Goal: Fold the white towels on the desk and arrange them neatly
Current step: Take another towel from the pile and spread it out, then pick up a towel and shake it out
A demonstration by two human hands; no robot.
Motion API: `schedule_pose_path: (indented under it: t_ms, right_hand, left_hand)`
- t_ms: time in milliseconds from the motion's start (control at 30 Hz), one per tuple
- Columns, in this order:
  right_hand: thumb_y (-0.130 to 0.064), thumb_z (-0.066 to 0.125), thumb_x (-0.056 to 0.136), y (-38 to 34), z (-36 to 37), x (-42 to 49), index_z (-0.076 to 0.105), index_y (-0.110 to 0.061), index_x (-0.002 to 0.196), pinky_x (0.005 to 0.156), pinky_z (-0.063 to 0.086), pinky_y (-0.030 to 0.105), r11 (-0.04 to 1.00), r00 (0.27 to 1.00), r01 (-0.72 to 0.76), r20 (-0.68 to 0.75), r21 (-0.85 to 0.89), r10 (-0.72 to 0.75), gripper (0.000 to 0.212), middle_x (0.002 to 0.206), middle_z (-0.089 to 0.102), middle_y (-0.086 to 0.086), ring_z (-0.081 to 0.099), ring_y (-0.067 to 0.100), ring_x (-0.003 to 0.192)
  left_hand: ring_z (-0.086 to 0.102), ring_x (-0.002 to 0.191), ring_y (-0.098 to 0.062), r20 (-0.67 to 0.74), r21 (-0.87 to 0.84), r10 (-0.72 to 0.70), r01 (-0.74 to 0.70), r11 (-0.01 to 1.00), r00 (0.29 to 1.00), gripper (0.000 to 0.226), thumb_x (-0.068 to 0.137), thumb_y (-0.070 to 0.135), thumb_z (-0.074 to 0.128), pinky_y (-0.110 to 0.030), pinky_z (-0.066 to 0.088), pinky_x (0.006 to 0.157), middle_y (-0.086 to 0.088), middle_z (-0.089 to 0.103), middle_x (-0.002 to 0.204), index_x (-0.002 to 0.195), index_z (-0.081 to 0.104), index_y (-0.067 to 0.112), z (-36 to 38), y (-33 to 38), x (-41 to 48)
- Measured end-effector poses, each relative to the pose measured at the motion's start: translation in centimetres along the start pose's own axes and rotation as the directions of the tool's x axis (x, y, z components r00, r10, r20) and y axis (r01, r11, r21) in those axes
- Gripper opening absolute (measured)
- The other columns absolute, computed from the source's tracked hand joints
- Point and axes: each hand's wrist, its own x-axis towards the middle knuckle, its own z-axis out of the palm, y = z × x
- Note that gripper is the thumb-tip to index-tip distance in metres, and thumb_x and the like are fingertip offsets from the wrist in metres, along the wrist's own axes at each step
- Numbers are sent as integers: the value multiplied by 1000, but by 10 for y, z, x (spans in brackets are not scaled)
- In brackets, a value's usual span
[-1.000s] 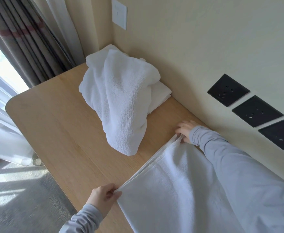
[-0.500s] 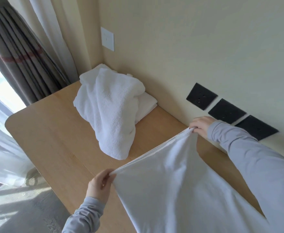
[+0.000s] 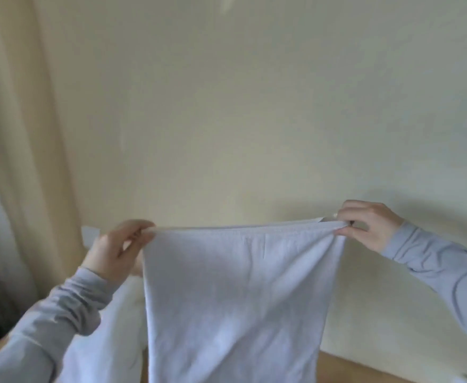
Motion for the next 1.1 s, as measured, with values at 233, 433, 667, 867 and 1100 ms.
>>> schedule_pose_path:
  t_ms: [233,433,667,867,1100]
  right_hand:
    - [-2,71,77,18,-186,-28,59,-2,68,71,40,33,977,890,-142,-411,159,196,15,68,56,24,52,23,63]
    - [-38,61,83,-10,-229,-58,44,-16,64,57,30,28,949,970,-35,-239,-314,-44,34,57,39,-7,38,14,53]
    - [-17,74,76,-5,-254,-48,48,-21,62,61,38,23,974,867,-226,-459,-17,193,30,55,52,18,39,21,53]
    - [-10,69,80,7,-266,-40,56,-12,71,70,37,28,940,818,-221,-476,258,323,16,67,58,18,50,14,64]
    - [4,63,82,14,-266,-51,55,-22,111,66,44,9,853,800,-41,-495,520,340,40,66,49,1,53,4,57]
  left_hand:
    - [52,78,23,-172,-58,473,-489,871,864,14,85,26,55,-8,39,73,49,56,84,85,57,40,-71,155,136]
    - [65,81,-36,-118,185,625,-601,777,772,13,85,-8,58,-30,40,77,-18,70,88,92,69,-5,-69,185,167]
    - [59,76,-26,-167,159,565,-543,824,808,13,87,-1,59,-20,36,70,-16,70,89,95,69,-2,-76,198,182]
    - [62,87,-28,-80,22,498,-498,867,863,13,91,13,56,-28,41,81,-5,69,88,95,68,12,-77,208,195]
    - [64,95,-31,-18,-82,535,-535,841,845,11,91,14,55,-42,47,92,-10,70,92,93,66,14,-81,219,203]
